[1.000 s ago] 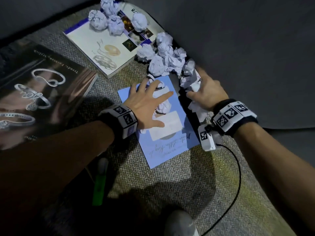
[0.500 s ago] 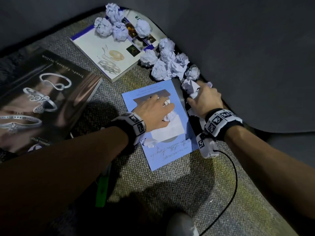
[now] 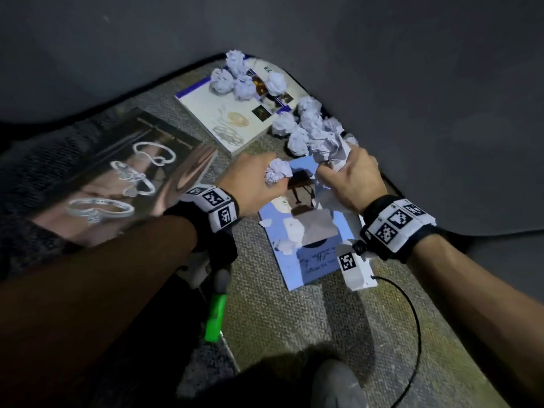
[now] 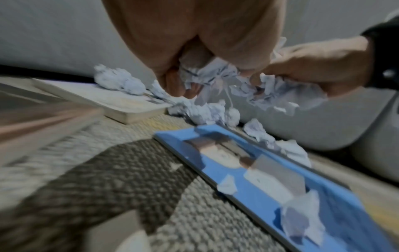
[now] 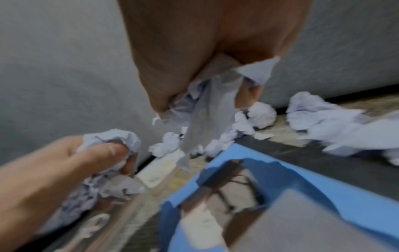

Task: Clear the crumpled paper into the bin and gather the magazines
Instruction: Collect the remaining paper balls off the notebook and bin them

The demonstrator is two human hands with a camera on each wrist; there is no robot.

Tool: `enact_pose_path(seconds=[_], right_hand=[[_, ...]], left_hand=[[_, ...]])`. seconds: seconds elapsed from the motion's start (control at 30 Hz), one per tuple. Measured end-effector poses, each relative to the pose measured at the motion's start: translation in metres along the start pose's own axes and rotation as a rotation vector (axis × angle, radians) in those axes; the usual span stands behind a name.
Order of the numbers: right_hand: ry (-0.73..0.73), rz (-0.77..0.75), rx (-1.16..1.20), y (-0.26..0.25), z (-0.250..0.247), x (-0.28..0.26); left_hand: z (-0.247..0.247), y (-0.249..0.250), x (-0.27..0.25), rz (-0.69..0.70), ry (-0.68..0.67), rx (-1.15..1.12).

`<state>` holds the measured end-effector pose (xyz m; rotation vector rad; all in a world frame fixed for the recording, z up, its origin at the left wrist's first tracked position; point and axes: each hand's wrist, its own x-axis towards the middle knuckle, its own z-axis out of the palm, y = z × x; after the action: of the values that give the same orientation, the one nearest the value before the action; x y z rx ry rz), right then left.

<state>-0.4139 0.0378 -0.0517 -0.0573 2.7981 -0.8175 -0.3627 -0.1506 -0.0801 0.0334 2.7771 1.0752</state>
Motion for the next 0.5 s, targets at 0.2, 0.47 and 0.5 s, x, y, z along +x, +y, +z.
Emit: enact_pose_path(seconds=[0.2,0.47,0.5], right_hand=[[-0.23,-0.299,0.277,-0.152,0.011,-0.064],[-0.717,-0.589,0.773,-0.424,0.109,-0.183],[-0.759,-0.627,0.815,-0.457,0.126,-0.205]], left_hand=[[-0.12,-0.046,-0.126,-0.166,0.439,-0.229],[-0.312,-0.108,-0.371,-0.427,1.011,0.113],[-0.333,-0.116,-0.401,-0.467,1.065,0.161]])
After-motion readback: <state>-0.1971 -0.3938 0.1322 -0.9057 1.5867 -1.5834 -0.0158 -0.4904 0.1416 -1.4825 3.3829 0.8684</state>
